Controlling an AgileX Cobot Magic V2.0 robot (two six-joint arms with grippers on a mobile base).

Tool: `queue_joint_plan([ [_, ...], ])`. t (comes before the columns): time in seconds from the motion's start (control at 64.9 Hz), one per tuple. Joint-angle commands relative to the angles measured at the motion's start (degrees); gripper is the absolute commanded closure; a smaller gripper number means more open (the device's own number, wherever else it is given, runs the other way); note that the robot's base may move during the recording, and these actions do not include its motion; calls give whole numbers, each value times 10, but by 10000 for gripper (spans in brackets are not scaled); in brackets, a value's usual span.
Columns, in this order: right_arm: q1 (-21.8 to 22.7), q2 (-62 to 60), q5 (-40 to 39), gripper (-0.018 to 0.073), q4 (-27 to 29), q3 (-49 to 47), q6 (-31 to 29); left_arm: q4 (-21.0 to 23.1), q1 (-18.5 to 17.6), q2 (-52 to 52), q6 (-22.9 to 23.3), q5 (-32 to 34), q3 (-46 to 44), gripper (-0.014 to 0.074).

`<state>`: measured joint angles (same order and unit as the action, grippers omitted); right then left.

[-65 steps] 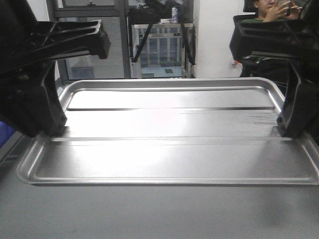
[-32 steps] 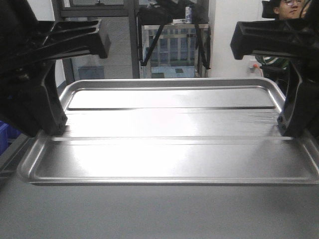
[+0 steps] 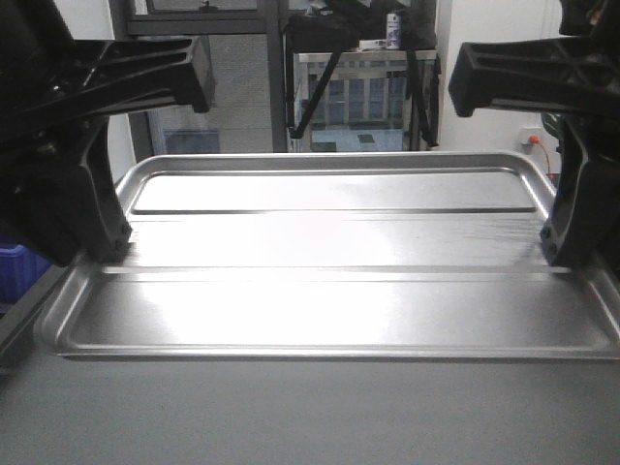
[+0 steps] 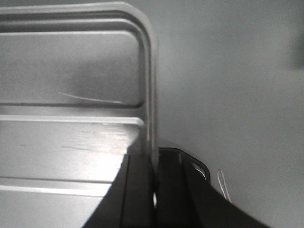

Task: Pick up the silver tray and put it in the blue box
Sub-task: 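Carry the tray in both grippers while driving to the blue crate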

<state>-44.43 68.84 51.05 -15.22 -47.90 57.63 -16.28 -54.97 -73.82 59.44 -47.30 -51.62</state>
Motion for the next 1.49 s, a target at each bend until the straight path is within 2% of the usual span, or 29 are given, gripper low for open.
queue_joint_plan([
  [0.0, 2, -15, 22, 501, -36, -12, -1, -28, -1, 16, 3, -16, -11, 700],
  [1.478, 2, -15, 23, 501, -36, -12, -1, -28, -1, 16, 3, -16, -11, 700],
])
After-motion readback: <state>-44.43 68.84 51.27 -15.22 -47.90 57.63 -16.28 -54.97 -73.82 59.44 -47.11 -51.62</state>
